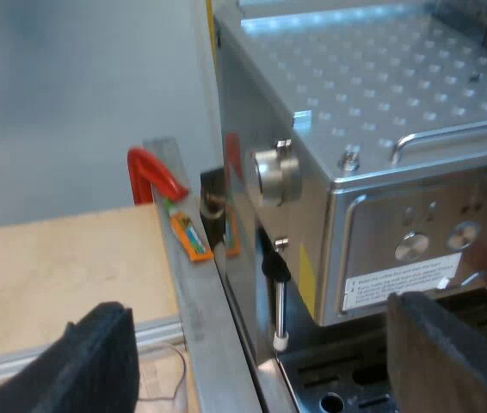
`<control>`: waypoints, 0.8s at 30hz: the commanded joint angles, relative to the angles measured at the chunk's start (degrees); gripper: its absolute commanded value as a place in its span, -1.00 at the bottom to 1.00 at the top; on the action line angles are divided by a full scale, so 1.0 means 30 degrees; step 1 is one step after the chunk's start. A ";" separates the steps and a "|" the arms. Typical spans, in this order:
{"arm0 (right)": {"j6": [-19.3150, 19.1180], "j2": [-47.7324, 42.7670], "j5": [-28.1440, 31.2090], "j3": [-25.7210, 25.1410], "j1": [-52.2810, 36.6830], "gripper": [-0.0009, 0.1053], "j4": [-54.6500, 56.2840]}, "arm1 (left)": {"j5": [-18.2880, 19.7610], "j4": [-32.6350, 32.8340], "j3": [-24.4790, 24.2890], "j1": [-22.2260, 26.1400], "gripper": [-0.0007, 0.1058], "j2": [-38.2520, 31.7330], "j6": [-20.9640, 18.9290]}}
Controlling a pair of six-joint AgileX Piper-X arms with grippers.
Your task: Pour the beans into the coffee machine
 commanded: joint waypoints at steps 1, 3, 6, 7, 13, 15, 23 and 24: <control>-0.0221 -0.0926 -0.0073 -0.0061 -0.0044 0.14 0.0365 | -0.0191 -0.0033 -0.0169 -0.0073 0.21 -0.0715 -0.0194; -0.0221 -0.2139 -0.0073 -0.0061 -0.0044 0.14 0.1181 | -0.0191 -0.0033 -0.0169 -0.0073 0.21 -0.1807 -0.0194; -0.0221 -0.3605 -0.0073 -0.0061 -0.0044 0.14 0.2271 | -0.0191 0.0026 -0.0169 -0.0073 0.21 -0.3211 -0.0194; -0.0221 -0.3788 -0.0073 -0.0061 -0.0044 0.14 0.2405 | -0.0191 0.0082 -0.0169 -0.0073 0.21 -0.3460 -0.0194; -0.0221 -0.6485 -0.0073 -0.0061 -0.0044 0.14 0.4283 | -0.0191 0.2095 -0.0169 -0.0073 0.21 -0.6146 -0.0194; -0.0221 -0.7413 -0.0073 -0.0061 -0.0044 0.14 0.4726 | -0.0191 0.3225 -0.0169 -0.0073 0.21 -0.7112 -0.0194; -0.0221 -0.8945 -0.0073 -0.0061 -0.0044 0.14 0.5616 | -0.0191 0.5436 -0.0169 -0.0073 0.21 -0.9311 -0.0194; -0.0221 -0.9678 -0.0073 -0.0061 -0.0044 0.14 0.6038 | -0.0191 0.5584 -0.0169 -0.0073 0.21 -0.9448 -0.0194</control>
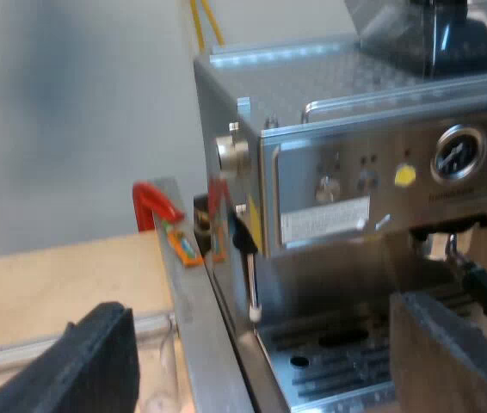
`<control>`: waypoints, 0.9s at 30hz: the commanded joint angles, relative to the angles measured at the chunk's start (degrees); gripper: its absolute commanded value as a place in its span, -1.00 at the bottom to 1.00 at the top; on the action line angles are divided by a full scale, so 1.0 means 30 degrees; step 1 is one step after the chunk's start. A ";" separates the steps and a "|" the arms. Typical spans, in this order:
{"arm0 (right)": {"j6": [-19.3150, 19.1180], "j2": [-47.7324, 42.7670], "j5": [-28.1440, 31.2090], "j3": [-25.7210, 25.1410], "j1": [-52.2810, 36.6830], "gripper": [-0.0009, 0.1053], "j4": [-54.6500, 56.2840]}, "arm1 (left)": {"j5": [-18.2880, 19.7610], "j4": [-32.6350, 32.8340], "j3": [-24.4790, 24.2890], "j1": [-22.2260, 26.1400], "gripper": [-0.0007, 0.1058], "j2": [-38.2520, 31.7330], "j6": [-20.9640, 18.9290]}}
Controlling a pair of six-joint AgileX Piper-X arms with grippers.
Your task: Pour the beans into the coffee machine
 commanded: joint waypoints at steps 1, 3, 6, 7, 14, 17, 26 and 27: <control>-0.0221 -0.1088 -0.0029 -0.0061 -0.0043 0.14 0.0709 | -0.0191 0.0711 -0.0064 -0.0073 0.21 -0.1789 -0.0194; -0.0221 -0.2514 -0.0029 -0.0061 -0.0043 0.14 0.1485 | -0.0191 0.1523 -0.0064 -0.0073 0.21 -0.2689 -0.0194; -0.0221 -0.3487 -0.0029 -0.0101 -0.0043 0.14 0.1992 | -0.0191 0.2451 -0.0179 -0.0073 0.21 -0.2653 -0.0194; -0.0221 -0.3554 -0.0029 -0.0102 -0.0043 0.14 0.2022 | -0.0191 0.2498 -0.0154 -0.0073 0.21 -0.2654 -0.0194; -0.0221 -0.4487 -0.0187 0.0128 -0.0043 0.14 0.2368 | -0.0445 0.2337 -0.0155 -0.0073 0.21 -0.2654 -0.0194; -0.0221 -0.4487 -0.0185 0.0895 -0.0043 0.14 0.1798 | -0.1304 0.2282 -0.0080 -0.0073 0.21 -0.2654 -0.0194; -0.0221 -0.4448 -0.0376 0.4411 -0.0043 0.14 -0.0678 | -0.2063 0.0226 0.2310 -0.0073 0.21 -0.2654 -0.0194; -0.0221 -0.4450 -0.0376 0.4817 -0.0043 0.14 -0.0876 | -0.2063 -0.0208 0.2809 -0.0073 0.21 -0.2654 -0.0194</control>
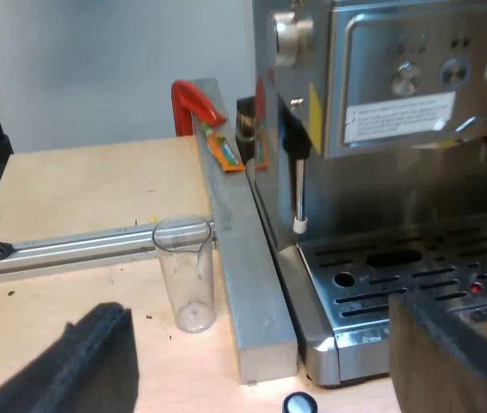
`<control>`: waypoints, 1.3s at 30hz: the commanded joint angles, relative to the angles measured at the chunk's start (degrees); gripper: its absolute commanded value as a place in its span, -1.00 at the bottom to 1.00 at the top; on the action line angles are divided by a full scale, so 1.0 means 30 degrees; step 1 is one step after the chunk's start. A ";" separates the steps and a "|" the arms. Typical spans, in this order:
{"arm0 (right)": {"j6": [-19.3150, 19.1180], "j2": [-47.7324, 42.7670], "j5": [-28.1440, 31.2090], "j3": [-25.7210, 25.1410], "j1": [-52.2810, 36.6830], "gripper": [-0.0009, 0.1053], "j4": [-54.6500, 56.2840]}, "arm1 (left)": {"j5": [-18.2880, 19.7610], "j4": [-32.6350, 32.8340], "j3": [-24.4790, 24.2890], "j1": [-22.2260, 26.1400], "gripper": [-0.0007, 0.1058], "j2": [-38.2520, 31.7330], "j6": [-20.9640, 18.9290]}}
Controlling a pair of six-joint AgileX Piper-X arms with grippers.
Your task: Pour the beans into the coffee machine
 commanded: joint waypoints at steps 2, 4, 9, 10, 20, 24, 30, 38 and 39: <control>-0.0205 -0.0801 0.0000 0.0752 -0.0043 0.14 -0.0687 | -0.0201 -0.1309 0.1214 -0.0073 0.21 -0.2654 -0.0194; -0.0205 -0.0801 0.0000 0.1054 -0.0043 0.14 -0.0733 | -0.0201 -0.1771 0.1758 -0.0073 0.21 -0.2619 -0.0194; -0.0205 -0.0801 0.0000 0.3231 -0.0043 0.14 -0.1079 | -0.0201 -0.2524 0.3500 -0.0073 0.21 -0.2618 -0.0194; -0.0205 -0.0801 0.0000 0.3479 -0.0043 0.14 -0.1081 | -0.0201 -0.2526 0.3792 -0.0073 0.21 -0.2618 -0.0194; -0.0205 -0.0773 0.0000 0.5223 -0.0043 0.14 -0.1451 | -0.0201 -0.2526 0.4953 -0.0073 0.21 -0.2618 -0.0194; -0.0205 -0.0773 0.0000 0.5236 -0.0043 0.14 -0.1474 | -0.0201 -0.2509 0.5130 -0.0073 0.21 -0.2571 -0.0194; -0.0205 -0.0773 0.0000 0.5236 -0.0043 0.14 -0.1474 | -0.0201 -0.2510 0.5130 -0.0073 0.21 -0.2573 -0.0148; -0.0205 -0.0773 0.0000 0.5236 -0.0043 0.14 -0.1474 | -0.0201 -0.2548 0.5130 -0.0073 0.21 -0.2573 -0.0148; -0.0205 -0.0773 0.0000 0.5236 -0.0043 0.14 -0.1474 | -0.0201 -0.2548 0.5130 -0.0073 0.21 -0.2573 -0.0148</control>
